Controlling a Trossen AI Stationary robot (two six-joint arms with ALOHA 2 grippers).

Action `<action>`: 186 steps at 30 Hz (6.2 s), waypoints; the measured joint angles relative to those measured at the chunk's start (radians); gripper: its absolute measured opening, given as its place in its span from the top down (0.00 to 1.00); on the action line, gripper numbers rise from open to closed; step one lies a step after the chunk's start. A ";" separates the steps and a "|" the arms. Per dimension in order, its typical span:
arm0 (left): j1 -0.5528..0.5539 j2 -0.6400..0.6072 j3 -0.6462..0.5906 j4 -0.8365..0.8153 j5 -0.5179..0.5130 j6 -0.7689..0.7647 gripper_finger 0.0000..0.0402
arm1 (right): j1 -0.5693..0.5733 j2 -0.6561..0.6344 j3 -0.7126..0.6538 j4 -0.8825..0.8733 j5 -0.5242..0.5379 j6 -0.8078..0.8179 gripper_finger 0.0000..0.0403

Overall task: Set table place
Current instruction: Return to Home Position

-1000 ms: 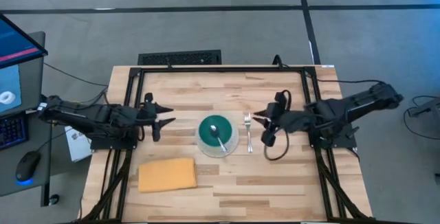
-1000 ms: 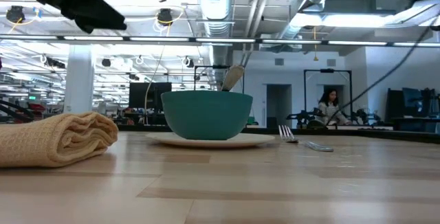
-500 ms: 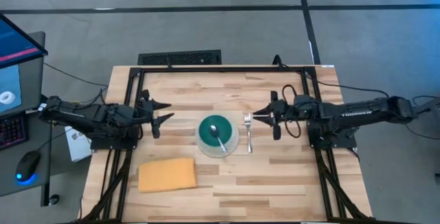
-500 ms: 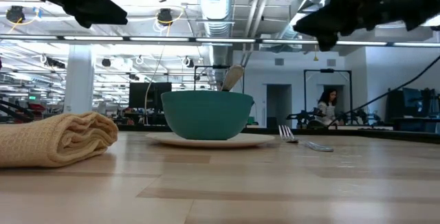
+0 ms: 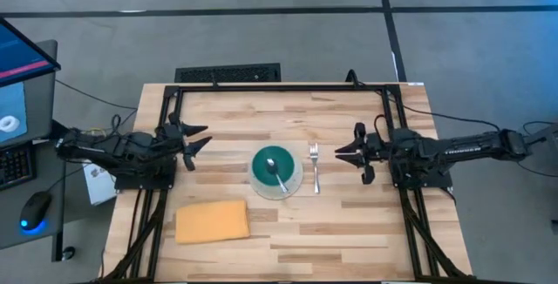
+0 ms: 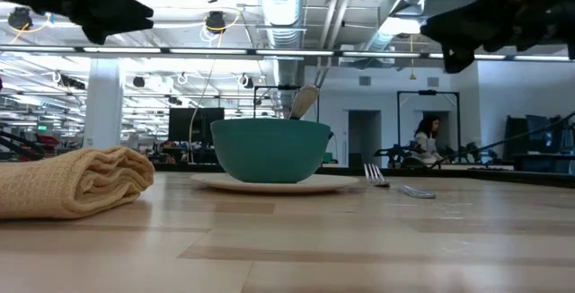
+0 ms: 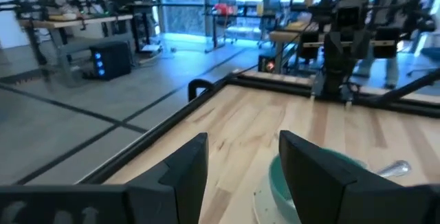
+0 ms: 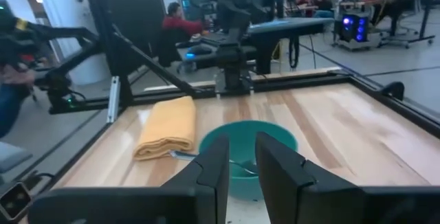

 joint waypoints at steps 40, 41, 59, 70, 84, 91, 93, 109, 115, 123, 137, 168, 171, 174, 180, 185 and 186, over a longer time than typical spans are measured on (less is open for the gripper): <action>0.000 -0.239 -0.179 -0.007 0.149 -0.012 0.58 | -0.041 -0.275 0.000 -0.285 0.028 -0.024 0.76; 0.000 -0.239 -0.179 0.004 0.172 -0.001 0.58 | -0.038 -0.276 0.000 -0.285 0.028 -0.020 0.76; 0.000 -0.239 -0.285 0.241 0.457 0.110 0.58 | -0.002 -0.290 0.000 -0.286 0.033 -0.040 0.76; 0.000 -0.240 -0.310 0.270 0.406 0.112 0.58 | -0.002 -0.299 -0.089 -0.172 0.036 -0.037 0.76; 0.000 -0.240 -0.310 0.227 0.385 0.098 0.58 | -0.059 -0.480 -0.151 -0.236 0.054 -0.001 0.76; 0.000 -0.240 -0.308 0.191 0.385 0.098 0.58 | -0.113 -0.592 -0.151 -0.343 0.059 -0.009 0.76; 0.000 -0.237 -0.308 0.189 0.391 0.097 0.58 | -0.128 -0.593 -0.151 -0.338 0.062 -0.017 0.76; 0.000 -0.236 -0.307 0.184 0.399 0.087 0.58 | -0.170 -0.588 -0.151 -0.381 0.061 0.070 0.76; 0.000 -0.236 -0.307 0.183 0.399 0.081 0.58 | -0.169 -0.588 -0.151 -0.381 0.061 0.070 0.76; 0.000 -0.236 -0.308 0.183 0.399 0.080 0.58 | -0.169 -0.588 -0.151 -0.381 0.061 0.070 0.76; 0.000 -0.236 -0.308 0.182 0.400 0.080 0.58 | -0.169 -0.588 -0.151 -0.382 0.061 0.070 0.76; 0.000 -0.236 -0.309 0.182 0.400 0.080 0.58 | -0.169 -0.588 -0.151 -0.382 0.061 0.069 0.76; 0.000 -0.236 -0.309 0.182 0.400 0.080 0.58 | -0.169 -0.588 -0.151 -0.382 0.061 0.069 0.76; 0.000 -0.236 -0.309 0.182 0.400 0.080 0.58 | -0.169 -0.588 -0.151 -0.382 0.061 0.069 0.76; 0.000 -0.236 -0.309 0.182 0.400 0.080 0.58 | -0.169 -0.588 -0.151 -0.382 0.061 0.069 0.76; 0.000 -0.236 -0.309 0.182 0.400 0.080 0.58 | -0.169 -0.588 -0.151 -0.382 0.061 0.069 0.76; 0.000 -0.236 -0.309 0.182 0.400 0.080 0.58 | -0.169 -0.588 -0.151 -0.382 0.061 0.070 0.76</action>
